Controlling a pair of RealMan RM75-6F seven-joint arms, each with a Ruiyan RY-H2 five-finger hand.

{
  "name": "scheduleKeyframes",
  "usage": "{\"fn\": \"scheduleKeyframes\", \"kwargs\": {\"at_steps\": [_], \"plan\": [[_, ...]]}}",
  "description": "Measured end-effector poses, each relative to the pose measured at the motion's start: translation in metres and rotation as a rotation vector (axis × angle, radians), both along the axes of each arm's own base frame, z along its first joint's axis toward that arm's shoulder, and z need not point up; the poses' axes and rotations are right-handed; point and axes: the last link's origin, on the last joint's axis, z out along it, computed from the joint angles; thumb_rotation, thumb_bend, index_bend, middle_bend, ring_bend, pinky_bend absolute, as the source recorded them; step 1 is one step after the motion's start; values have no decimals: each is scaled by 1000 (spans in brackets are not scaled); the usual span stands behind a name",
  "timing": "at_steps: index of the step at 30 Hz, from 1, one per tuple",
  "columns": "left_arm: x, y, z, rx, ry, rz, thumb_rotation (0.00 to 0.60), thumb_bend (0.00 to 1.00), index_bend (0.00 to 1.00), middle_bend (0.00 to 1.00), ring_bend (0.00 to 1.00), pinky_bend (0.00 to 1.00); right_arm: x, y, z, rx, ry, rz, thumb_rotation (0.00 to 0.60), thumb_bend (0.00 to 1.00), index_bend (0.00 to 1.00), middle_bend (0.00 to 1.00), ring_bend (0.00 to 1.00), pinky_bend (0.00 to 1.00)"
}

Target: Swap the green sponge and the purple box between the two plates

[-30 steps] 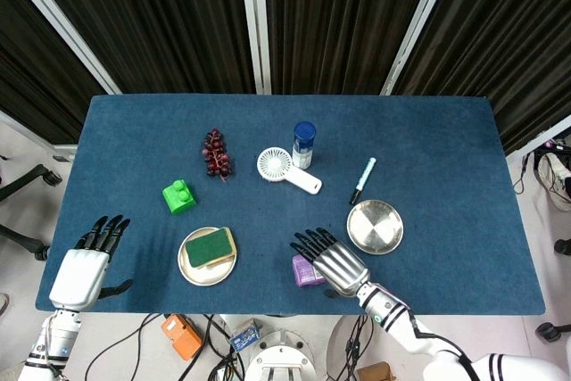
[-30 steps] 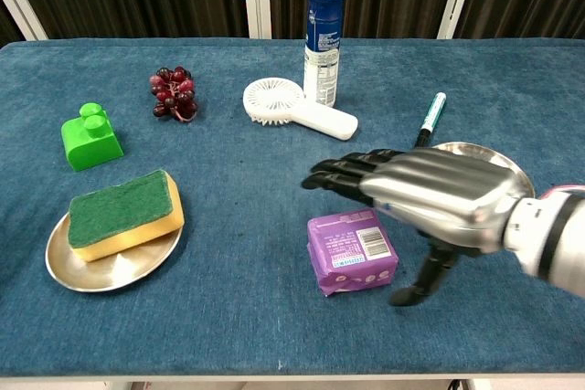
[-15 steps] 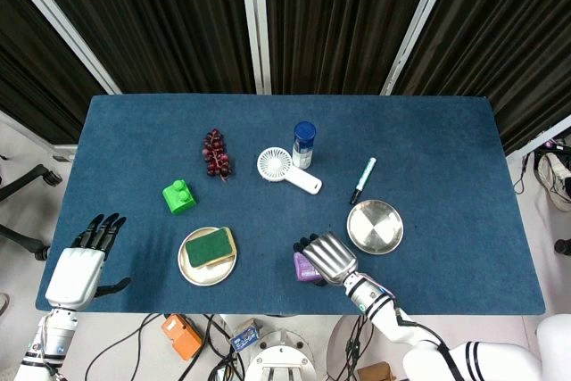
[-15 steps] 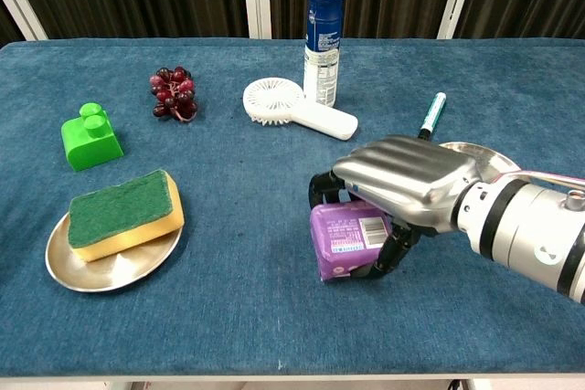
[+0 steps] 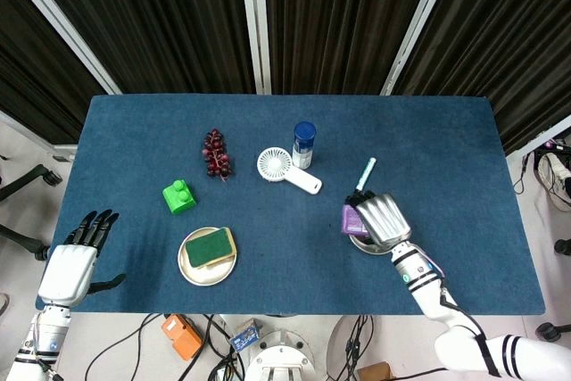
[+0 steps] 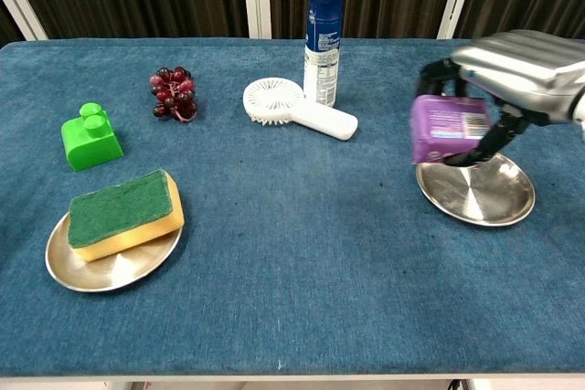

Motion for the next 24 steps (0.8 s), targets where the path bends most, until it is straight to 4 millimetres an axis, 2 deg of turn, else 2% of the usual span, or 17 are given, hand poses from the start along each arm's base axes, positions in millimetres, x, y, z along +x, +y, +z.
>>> {"fn": "scheduleKeyframes", "kwargs": {"at_steps": [5, 8, 10, 11, 13, 15, 20, 24], "plan": [[-2, 1, -5, -13, -1, 3, 600, 13, 54, 46, 39, 254, -31, -10, -3, 39, 32, -91, 600, 434, 454, 494, 484, 550], [-2, 1, -6, -14, -3, 4, 600, 13, 54, 46, 38, 254, -42, -9, -10, 82, 48, -114, 600, 433, 283, 368, 368, 429], [-2, 1, -6, -14, -5, 2, 600, 13, 54, 46, 39, 254, -46, -6, -13, 114, 64, -121, 600, 396, 79, 220, 230, 319], [-2, 1, -6, -14, -7, 2, 600, 13, 54, 46, 39, 254, -47, -6, -13, 123, 71, -124, 600, 356, 27, 161, 173, 271], [-2, 1, -5, -14, -10, 2, 600, 13, 54, 46, 38, 251, -51, -4, -10, 137, 92, -131, 600, 279, 0, 64, 74, 179], [-3, 0, -4, -13, -14, 3, 600, 13, 54, 46, 38, 248, -53, -1, -6, 149, 103, -140, 600, 234, 0, 10, 14, 110], [-3, -1, 1, -6, -38, -2, 600, 12, 54, 46, 38, 225, -52, 7, 9, 169, 82, -152, 600, 194, 0, 0, 0, 43], [-3, -7, 12, 13, -75, -27, 600, 22, 54, 46, 28, 143, -53, 18, 28, 116, 57, -123, 600, 192, 0, 0, 0, 2]]}}
